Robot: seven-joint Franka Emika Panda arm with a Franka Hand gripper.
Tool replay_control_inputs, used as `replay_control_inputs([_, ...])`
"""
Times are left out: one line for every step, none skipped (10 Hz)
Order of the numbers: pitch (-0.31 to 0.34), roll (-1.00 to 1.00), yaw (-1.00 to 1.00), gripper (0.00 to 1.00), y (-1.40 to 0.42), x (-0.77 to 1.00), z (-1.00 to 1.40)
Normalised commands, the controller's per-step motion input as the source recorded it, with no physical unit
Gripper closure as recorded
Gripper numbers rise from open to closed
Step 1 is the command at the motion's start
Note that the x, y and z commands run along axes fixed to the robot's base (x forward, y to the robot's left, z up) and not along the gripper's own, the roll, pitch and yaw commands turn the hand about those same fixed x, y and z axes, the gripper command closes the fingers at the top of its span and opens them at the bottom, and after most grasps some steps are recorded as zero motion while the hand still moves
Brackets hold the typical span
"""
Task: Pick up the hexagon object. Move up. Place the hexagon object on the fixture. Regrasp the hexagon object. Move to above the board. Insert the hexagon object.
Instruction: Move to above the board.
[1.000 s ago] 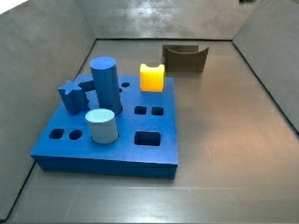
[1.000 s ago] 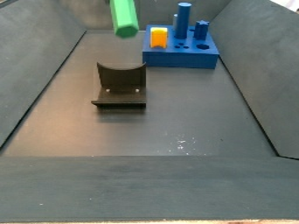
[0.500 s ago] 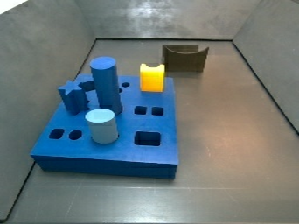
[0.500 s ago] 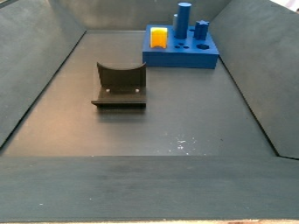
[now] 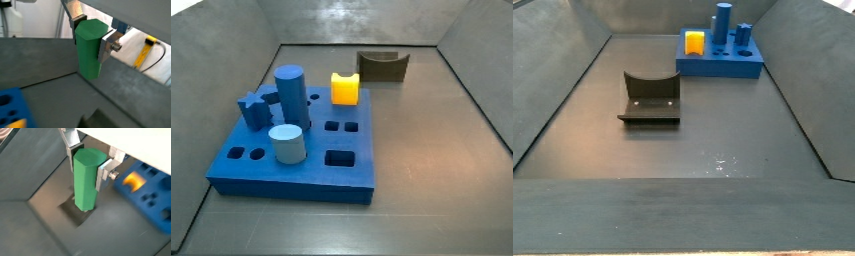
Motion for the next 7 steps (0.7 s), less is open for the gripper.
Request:
replay_control_inputs([-0.156, -1.0, -0.1, 1.0, -1.0, -0.47, 0.11])
replay_control_inputs([-0.156, -1.0, -0.11, 1.0, -1.0, -0.5, 0.12])
replay_control_inputs([-0.163, -1.0, -0.12, 1.0, -1.0, -0.53, 0.12])
replay_control_inputs([-0.172, -1.0, -0.12, 1.0, -0.66, -0.39, 0.07])
replay_control_inputs([-0.154, -0.88, -0.1, 1.0, -0.38, -0.27, 0.04])
replay_control_inputs([-0.131, -0.73, -0.08, 1.0, -0.25, -0.2, 0.03])
replay_control_inputs([-0.082, -0.46, -0.04, 1.0, -0.11, -0.12, 0.02])
